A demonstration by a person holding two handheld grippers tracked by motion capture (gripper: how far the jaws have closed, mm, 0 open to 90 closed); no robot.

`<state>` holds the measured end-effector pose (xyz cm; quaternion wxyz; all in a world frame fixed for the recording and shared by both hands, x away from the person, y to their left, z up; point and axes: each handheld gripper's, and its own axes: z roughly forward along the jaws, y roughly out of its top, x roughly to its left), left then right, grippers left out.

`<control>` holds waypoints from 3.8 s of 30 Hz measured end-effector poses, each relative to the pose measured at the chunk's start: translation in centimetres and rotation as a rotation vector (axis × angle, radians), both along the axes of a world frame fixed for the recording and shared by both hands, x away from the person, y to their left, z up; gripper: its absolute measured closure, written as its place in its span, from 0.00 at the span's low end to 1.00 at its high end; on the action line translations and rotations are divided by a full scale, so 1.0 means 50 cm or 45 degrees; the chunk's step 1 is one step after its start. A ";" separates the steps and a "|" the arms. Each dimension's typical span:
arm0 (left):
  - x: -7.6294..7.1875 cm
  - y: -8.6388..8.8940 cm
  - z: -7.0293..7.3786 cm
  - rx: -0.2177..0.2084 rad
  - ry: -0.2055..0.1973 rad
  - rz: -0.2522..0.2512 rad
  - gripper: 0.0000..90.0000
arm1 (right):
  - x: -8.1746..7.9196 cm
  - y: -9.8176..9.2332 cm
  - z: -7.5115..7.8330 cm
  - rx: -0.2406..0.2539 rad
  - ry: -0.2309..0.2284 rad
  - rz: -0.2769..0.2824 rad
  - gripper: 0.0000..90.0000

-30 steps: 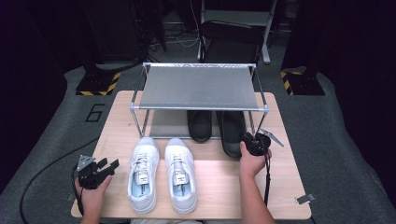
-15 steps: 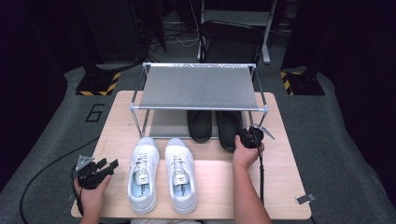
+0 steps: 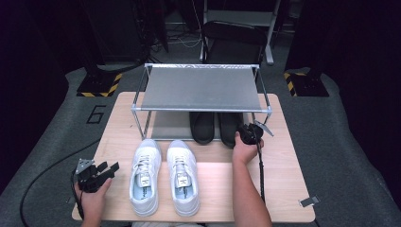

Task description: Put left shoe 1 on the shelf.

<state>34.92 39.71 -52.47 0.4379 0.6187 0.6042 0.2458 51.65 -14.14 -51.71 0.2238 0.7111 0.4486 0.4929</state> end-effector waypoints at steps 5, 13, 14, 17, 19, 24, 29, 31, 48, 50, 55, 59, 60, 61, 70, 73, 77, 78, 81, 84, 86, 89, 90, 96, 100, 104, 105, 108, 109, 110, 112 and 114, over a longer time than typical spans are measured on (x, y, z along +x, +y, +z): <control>0.000 0.000 -0.001 -0.002 0.006 0.003 0.48 | 0.015 0.004 0.002 0.003 0.016 0.003 0.72; -0.002 0.001 -0.002 0.004 0.010 0.003 0.48 | 0.024 0.005 0.000 0.004 0.010 -0.024 0.72; -0.002 0.001 -0.002 0.006 0.005 0.004 0.48 | 0.025 0.005 -0.001 -0.009 0.015 -0.025 0.72; -0.004 0.002 -0.001 0.003 0.015 0.003 0.48 | 0.027 0.005 -0.005 -0.018 0.024 -0.029 0.72; -0.004 0.003 -0.001 0.002 0.017 0.005 0.48 | 0.029 0.006 -0.008 -0.017 0.040 -0.019 0.72; -0.001 -0.004 -0.003 0.009 -0.003 0.005 0.48 | 0.031 0.007 -0.017 -0.061 0.041 -0.028 0.71; -0.002 -0.005 -0.001 0.012 0.006 -0.008 0.48 | 0.030 0.006 -0.018 -0.073 0.054 -0.030 0.70; -0.002 -0.004 -0.002 0.010 -0.004 0.002 0.48 | 0.025 0.003 -0.018 -0.073 0.060 -0.031 0.68; -0.001 -0.017 0.003 0.042 0.015 -0.045 0.48 | -0.063 -0.003 0.010 -0.185 -0.054 0.046 0.64; -0.001 -0.019 0.005 0.038 0.002 -0.040 0.48 | -0.074 -0.006 0.014 -0.191 -0.046 0.066 0.63; 0.000 -0.020 0.006 0.047 0.009 -0.048 0.49 | -0.110 -0.011 0.031 -0.217 -0.069 0.117 0.62; 0.002 -0.025 0.007 0.046 0.004 -0.042 0.49 | -0.159 -0.017 0.049 -0.258 -0.077 0.205 0.61; 0.003 -0.027 0.008 0.050 0.009 -0.050 0.49 | -0.169 -0.019 0.053 -0.267 -0.085 0.227 0.60; 0.004 -0.027 0.008 0.058 0.016 -0.058 0.49 | -0.179 -0.021 0.057 -0.292 -0.086 0.257 0.59; 0.007 -0.030 0.011 0.070 0.036 -0.076 0.49 | -0.223 -0.038 0.062 -0.295 -0.080 0.435 0.59; 0.005 -0.026 0.012 0.044 0.048 -0.078 0.48 | -0.237 -0.039 0.064 -0.279 -0.085 0.455 0.60; -0.002 -0.030 0.026 0.019 0.049 -0.110 0.47 | -0.260 -0.038 0.073 -0.335 -0.088 0.515 0.63; -0.004 -0.031 0.031 0.012 0.036 -0.115 0.47 | -0.267 -0.040 0.074 -0.361 -0.083 0.529 0.64; -0.011 -0.035 0.052 -0.001 0.010 -0.140 0.45 | -0.282 -0.048 0.075 -0.361 -0.094 0.586 0.65; -0.017 -0.046 0.067 -0.001 -0.018 -0.152 0.45 | -0.300 -0.055 0.074 -0.375 -0.113 0.623 0.65; -0.024 -0.054 0.074 -0.013 -0.023 -0.179 0.45 | -0.315 -0.060 0.069 -0.353 -0.104 0.623 0.61; -0.035 -0.064 0.081 -0.001 -0.013 -0.220 0.45 | -0.336 -0.068 0.062 -0.380 -0.096 0.654 0.59; -0.038 -0.068 0.083 0.006 -0.011 -0.232 0.45 | -0.341 -0.069 0.060 -0.393 -0.102 0.661 0.58; -0.059 -0.085 0.104 0.011 -0.016 -0.276 0.47 | -0.380 -0.076 0.036 -0.449 -0.111 0.706 0.55; -0.078 -0.098 0.116 0.014 -0.030 -0.301 0.46 | -0.397 -0.086 0.017 -0.386 -0.101 0.713 0.54; -0.091 -0.099 0.123 -0.035 -0.020 -0.290 0.45 | -0.400 -0.087 0.015 -0.443 -0.092 0.687 0.54; -0.093 -0.102 0.124 -0.053 -0.025 -0.279 0.45 | -0.400 -0.086 0.016 -0.456 -0.103 0.691 0.54; -0.101 -0.104 0.130 -0.046 -0.017 -0.304 0.44 | -0.401 -0.084 0.019 -0.453 -0.116 0.683 0.54; -0.102 -0.106 0.130 -0.048 -0.025 -0.303 0.44 | -0.402 -0.087 0.019 -0.459 -0.120 0.698 0.54; -0.106 -0.108 0.131 -0.052 -0.034 -0.303 0.44 | -0.402 -0.087 0.019 -0.454 -0.118 0.690 0.54; -0.113 -0.109 0.134 -0.045 -0.028 -0.329 0.44 | -0.403 -0.089 0.018 -0.444 -0.116 0.681 0.54; -0.121 -0.115 0.134 -0.019 -0.032 -0.363 0.44 | -0.402 -0.093 0.015 -0.424 -0.104 0.683 0.54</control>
